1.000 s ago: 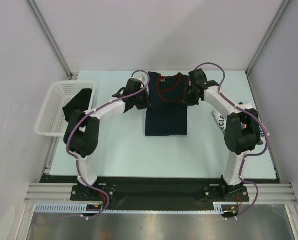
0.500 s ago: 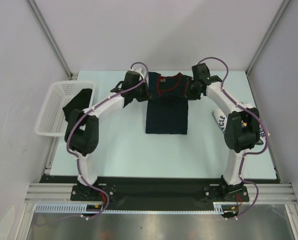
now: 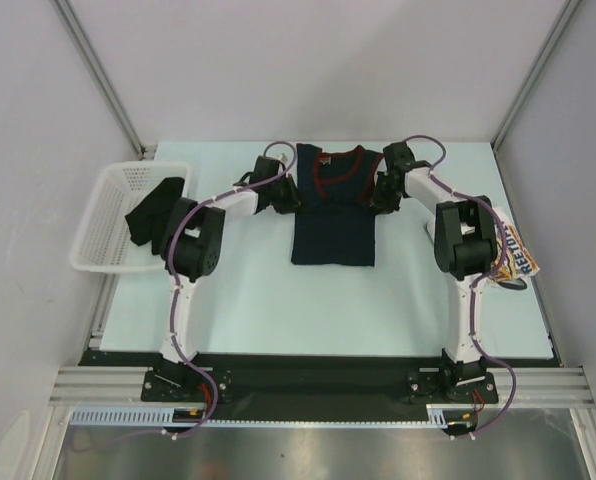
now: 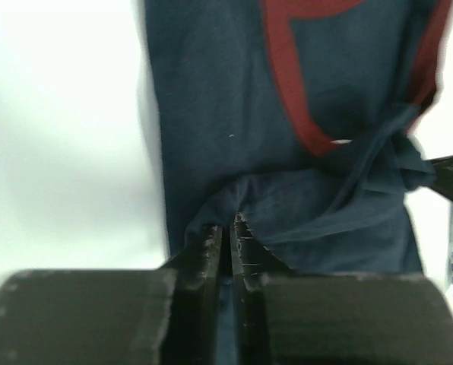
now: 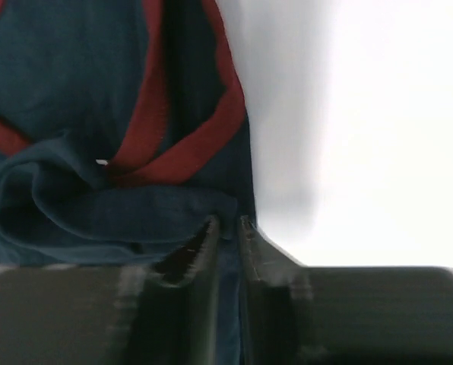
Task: Fold and stack the tank tops
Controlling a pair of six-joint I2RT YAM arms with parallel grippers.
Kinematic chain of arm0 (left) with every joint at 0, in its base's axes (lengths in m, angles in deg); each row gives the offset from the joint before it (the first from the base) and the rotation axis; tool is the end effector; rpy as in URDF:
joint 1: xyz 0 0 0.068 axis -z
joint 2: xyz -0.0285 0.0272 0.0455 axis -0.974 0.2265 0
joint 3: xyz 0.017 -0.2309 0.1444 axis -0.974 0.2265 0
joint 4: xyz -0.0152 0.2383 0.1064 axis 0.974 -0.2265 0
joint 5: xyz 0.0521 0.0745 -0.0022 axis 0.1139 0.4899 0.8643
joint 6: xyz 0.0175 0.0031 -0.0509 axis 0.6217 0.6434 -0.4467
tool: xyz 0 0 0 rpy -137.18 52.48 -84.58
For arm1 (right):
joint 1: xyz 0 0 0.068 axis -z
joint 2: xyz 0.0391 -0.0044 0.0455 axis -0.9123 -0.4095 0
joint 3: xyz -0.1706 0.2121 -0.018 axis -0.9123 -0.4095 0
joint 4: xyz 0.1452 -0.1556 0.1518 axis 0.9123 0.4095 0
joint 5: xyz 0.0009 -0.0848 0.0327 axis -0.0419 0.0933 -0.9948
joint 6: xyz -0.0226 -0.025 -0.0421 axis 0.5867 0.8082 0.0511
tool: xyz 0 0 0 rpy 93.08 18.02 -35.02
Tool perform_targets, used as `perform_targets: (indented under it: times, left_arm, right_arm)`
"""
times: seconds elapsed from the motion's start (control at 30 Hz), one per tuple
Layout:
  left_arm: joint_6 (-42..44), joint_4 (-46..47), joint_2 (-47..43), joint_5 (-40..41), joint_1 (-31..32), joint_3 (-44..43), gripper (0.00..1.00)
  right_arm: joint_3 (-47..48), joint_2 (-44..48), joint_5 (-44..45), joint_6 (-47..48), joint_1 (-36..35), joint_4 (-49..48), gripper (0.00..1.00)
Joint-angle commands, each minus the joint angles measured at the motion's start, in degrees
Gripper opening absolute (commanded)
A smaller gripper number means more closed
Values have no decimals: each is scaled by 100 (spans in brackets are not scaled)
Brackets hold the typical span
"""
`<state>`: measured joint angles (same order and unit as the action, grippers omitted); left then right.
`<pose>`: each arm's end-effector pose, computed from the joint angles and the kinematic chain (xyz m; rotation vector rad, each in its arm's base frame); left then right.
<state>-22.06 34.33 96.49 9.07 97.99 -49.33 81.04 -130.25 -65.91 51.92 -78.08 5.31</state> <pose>0.4633 -0.1906 0.1479 -0.1178 2.4314 -0.8390 0.4654 0.1047 0.1777 0.2624 2.6495 0.3552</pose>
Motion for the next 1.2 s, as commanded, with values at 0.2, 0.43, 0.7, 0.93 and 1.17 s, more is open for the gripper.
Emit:
perform_targets:
  times: [0.2,0.43,0.7,0.93,1.17]
  left_arm:
    - [193,264,-922,46,-34,435,100]
    - [202,652,-2530,196,220,2499,100]
    - [-87,1530,-3077,310,766,4084,90]
    - [-140,1821,-2857,257,827,4488,78]
    - [-149,2041,-2664,240,827,4612,49]
  right_arm:
    - [-850,900,62,16,4,-639,69]
    - [-2826,2315,-395,-62,-67,-1421,69]
    - [-4411,3317,-878,-229,-374,-2160,59]
    - [-5027,3301,-1116,-291,-375,-2432,36]
    - [-5300,2984,-1326,-388,-252,-2802,7]
